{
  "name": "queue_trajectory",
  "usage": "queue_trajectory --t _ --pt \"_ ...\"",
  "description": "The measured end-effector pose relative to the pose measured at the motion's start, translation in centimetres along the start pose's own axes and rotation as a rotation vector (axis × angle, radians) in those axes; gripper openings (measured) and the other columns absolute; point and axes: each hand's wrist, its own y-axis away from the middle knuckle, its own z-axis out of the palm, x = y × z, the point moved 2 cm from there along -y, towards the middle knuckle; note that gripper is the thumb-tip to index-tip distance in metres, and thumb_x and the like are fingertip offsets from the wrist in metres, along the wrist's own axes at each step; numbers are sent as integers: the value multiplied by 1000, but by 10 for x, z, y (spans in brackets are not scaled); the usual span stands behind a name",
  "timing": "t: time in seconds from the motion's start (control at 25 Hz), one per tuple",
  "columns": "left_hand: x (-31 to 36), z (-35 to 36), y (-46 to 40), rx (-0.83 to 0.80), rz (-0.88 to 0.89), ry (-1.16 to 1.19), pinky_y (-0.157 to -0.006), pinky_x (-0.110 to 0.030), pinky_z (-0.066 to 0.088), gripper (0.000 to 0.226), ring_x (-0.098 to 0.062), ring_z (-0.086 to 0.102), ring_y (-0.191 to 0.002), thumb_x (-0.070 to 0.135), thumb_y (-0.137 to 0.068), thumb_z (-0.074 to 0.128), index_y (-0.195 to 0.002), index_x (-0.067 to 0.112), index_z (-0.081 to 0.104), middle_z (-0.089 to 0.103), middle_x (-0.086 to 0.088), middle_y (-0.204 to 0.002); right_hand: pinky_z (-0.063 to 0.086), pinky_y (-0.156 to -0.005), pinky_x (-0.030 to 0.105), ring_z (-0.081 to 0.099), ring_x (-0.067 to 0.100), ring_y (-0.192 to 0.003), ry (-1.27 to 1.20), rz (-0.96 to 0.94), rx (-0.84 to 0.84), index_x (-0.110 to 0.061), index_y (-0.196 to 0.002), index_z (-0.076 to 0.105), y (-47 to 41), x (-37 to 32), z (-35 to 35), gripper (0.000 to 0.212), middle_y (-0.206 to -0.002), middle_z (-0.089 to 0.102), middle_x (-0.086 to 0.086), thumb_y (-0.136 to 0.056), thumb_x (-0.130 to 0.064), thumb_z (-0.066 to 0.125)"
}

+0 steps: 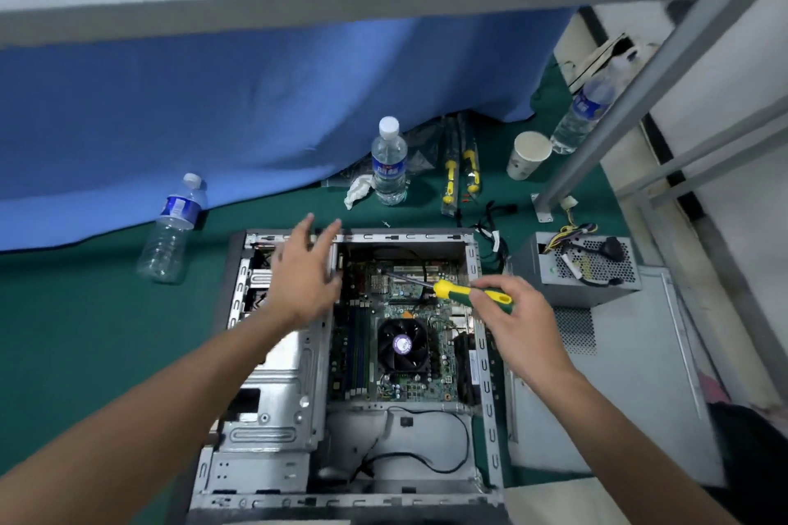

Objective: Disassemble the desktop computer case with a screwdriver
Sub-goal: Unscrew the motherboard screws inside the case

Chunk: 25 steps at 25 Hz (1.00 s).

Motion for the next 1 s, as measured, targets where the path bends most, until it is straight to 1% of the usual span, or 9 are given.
queue_trajectory --t 0.12,0.2,0.28,0.4,0.56,0.68,0.8,0.92,1.0 --pt "27 2 32 -92 83 267 -105 -29 39 76 -9 52 -112 31 -86 74 -149 38 32 33 1 -146 39 -64 17 55 2 -77 -73 11 12 -28 -99 69 16 -3 -11 8 -100 62 -11 -93 -26 63" --pt "40 2 45 -145 95 453 -95 -26 49 66 -10 59 -105 27 -88 73 -146 27 42 52 3 -127 34 -59 17 49 -4 -65 -110 3 -6 -29 -101 69 29 -6 -16 10 -94 64 -8 -93 -26 63" --pt "45 0 50 -148 76 622 -89 -25 53 45 -12 66 -93 18 -91 70 -134 16 57 67 2 -108 40 -58 19 53 -1 -65 -125 -8 -17 -31 -100 69 40 -9 -20 10 -95 66 -8 -93 -26 63" --pt "45 1 59 -148 41 806 -74 -22 56 22 -11 72 -79 6 -96 60 -116 4 69 76 -3 -90 49 -75 26 65 6 -79 -146 16 0 -31 -98 70 53 -8 -25 9 -100 68 -11 -93 -26 64" --pt "41 0 75 -136 -91 1078 -65 -19 53 15 -15 71 -75 7 -98 57 -103 6 71 76 -9 -90 46 -57 23 63 12 -61 -356 183 -7 -21 -90 76 64 2 -21 11 -82 72 3 -92 -20 65" --pt "33 3 87 -112 -149 1126 -64 -21 53 13 -16 69 -72 15 -94 64 -89 7 72 76 -9 -83 42 -50 24 56 15 -55 -642 481 -55 -1 -97 72 72 11 -5 20 -77 66 14 -92 -18 63" --pt "30 7 103 -134 -101 1085 -59 -22 52 20 -18 67 -66 23 -80 75 -81 3 72 73 -13 -74 49 -54 28 61 21 -63 -938 604 -283 5 -103 71 83 3 16 27 -84 68 19 -87 -17 70" --pt "34 5 112 -133 17 968 -60 -27 52 19 -17 64 -60 22 -74 81 -76 5 72 71 -11 -66 55 -65 34 65 25 -71 -839 513 -456 2 -102 71 92 -12 35 23 -81 66 18 -80 6 68" --pt "38 4 119 -153 84 897 -61 -28 54 18 -15 66 -59 22 -70 85 -73 9 73 72 -8 -65 52 -62 33 59 20 -63 -599 417 -389 -5 -96 71 92 -18 47 21 -73 62 14 -78 5 64"
